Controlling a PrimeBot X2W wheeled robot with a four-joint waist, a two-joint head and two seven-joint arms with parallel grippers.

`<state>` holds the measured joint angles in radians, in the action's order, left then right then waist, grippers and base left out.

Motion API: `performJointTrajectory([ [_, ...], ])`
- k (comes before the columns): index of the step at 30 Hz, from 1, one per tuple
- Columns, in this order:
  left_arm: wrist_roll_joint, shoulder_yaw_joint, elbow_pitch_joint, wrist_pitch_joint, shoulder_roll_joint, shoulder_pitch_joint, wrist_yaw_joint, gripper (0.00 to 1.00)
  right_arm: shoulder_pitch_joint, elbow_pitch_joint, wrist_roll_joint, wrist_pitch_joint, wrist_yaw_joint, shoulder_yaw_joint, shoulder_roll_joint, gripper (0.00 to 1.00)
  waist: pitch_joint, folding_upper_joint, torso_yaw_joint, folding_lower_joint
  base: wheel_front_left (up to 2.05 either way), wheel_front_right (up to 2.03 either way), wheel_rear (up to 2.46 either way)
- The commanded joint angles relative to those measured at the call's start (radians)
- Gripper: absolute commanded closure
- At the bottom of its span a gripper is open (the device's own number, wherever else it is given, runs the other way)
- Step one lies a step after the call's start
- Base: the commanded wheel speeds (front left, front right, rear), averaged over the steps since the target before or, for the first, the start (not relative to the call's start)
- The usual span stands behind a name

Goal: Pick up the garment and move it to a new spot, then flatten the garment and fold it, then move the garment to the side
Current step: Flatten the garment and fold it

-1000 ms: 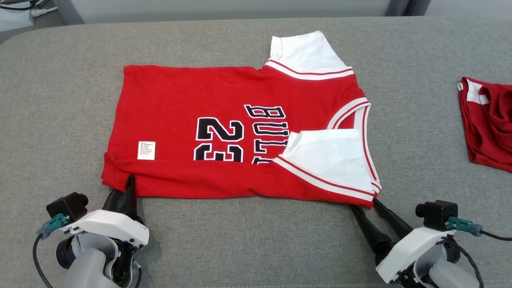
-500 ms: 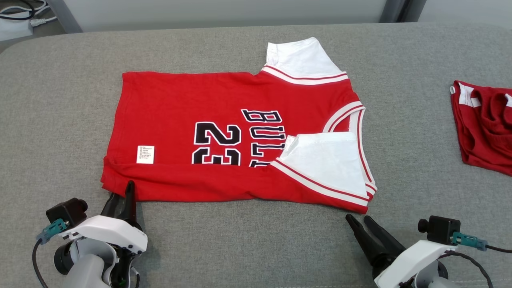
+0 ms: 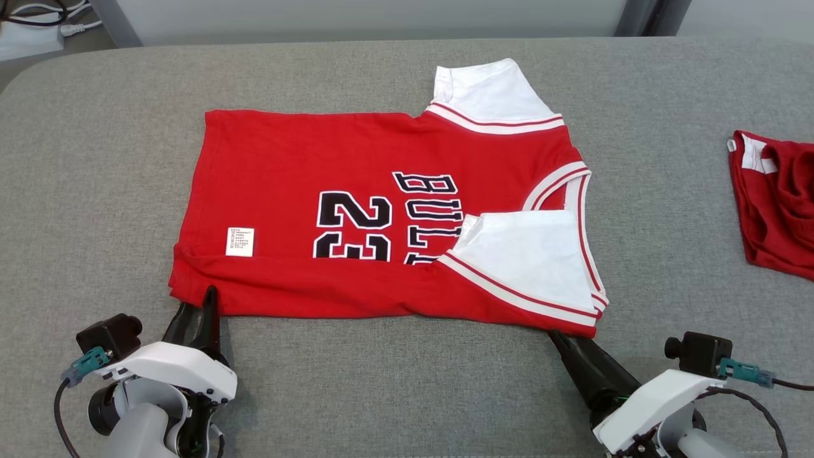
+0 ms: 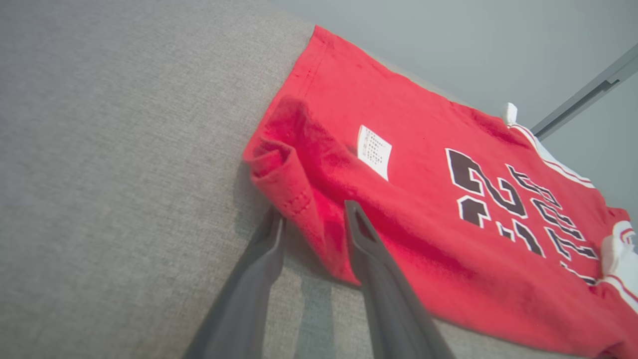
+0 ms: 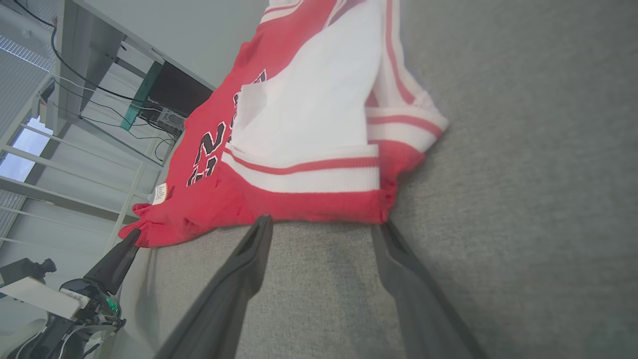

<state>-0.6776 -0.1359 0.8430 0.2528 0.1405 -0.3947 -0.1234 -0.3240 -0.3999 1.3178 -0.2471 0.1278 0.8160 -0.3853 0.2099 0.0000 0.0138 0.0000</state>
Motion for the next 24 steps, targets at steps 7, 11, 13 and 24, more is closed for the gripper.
performJointTrajectory([
  [7,0.004,0.023,-0.031,0.009,0.024,-0.006,-0.007,0.42,-0.009,0.005,-0.007,-0.014,0.003,-0.039,0.014,0.00,0.009,0.0000,0.001,0.0000,0.00,0.00,0.00],
  [11,0.000,0.019,-0.037,0.009,0.024,-0.009,-0.007,0.44,-0.010,-0.003,-0.017,-0.014,0.003,-0.066,0.031,0.00,0.017,0.0000,0.000,0.0000,0.00,0.00,0.00],
  [13,-0.001,0.017,-0.038,0.009,0.025,-0.010,-0.007,0.43,-0.012,-0.007,-0.024,-0.015,0.003,-0.071,0.040,0.00,0.021,0.0000,-0.001,0.0000,0.00,0.00,0.00],
  [24,-0.011,0.007,-0.041,0.009,0.027,-0.020,-0.007,0.69,-0.030,-0.021,-0.048,-0.015,0.003,-0.063,0.055,1.00,0.035,0.0000,0.000,0.0000,0.00,0.00,0.00],
])
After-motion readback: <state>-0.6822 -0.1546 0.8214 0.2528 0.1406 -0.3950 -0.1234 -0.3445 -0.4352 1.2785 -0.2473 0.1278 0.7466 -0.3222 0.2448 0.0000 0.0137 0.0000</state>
